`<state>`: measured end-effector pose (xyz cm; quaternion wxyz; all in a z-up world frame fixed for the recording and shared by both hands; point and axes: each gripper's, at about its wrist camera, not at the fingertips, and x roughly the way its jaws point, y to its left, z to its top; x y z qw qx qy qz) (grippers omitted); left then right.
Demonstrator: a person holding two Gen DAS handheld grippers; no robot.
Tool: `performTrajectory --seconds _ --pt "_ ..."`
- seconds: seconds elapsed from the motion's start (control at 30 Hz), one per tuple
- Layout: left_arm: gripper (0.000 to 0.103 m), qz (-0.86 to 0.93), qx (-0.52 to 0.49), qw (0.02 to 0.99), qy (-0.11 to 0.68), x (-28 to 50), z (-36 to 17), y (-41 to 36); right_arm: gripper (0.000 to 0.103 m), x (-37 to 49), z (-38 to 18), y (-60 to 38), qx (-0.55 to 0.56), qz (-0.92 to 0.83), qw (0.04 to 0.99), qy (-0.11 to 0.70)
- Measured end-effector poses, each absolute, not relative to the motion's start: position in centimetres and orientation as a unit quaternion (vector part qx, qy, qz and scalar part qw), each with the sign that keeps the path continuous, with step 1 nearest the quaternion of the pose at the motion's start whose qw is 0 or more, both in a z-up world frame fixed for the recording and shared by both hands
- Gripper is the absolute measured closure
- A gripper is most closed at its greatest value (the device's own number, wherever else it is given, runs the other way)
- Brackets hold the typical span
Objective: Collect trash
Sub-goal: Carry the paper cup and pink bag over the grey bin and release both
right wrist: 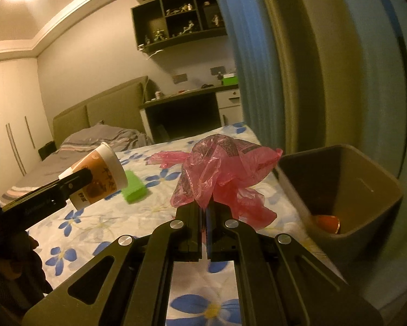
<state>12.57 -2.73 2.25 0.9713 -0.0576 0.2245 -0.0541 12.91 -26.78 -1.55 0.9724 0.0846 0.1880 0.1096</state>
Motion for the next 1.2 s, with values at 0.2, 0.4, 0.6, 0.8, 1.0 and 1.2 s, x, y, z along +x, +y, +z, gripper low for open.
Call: performTrajectory --seconds 0.2,0.4,0.6,0.8,1.0,1.2 --pt "0.040 -0.089 -0.048 0.969 0.224 13.8 2.3 -6.5 0.100 12.9 -1.7 -29.6 0.095 0.080 0.975 0.182" --pt "0.040 -0.129 -0.044 0.965 0.224 15.2 2.1 -10.3 0.100 13.3 -1.8 -33.1 0.108 0.043 0.978 0.176" --pt "0.040 -0.173 -0.043 0.959 0.220 16.7 2.0 -14.4 0.100 14.7 -2.5 -36.4 0.118 0.014 0.977 0.175" --pt "0.040 -0.218 -0.059 0.951 0.210 18.1 1.5 -17.6 0.100 16.1 -3.7 -38.3 0.127 -0.006 0.974 0.187" --pt "0.040 -0.246 -0.072 0.942 0.214 19.6 0.6 -20.0 0.100 17.0 -4.6 -39.2 0.124 -0.015 0.973 0.196" --pt "0.040 -0.267 -0.072 0.934 0.226 21.1 -0.3 -22.1 0.100 17.9 -4.9 -39.9 0.129 -0.018 0.970 0.205"
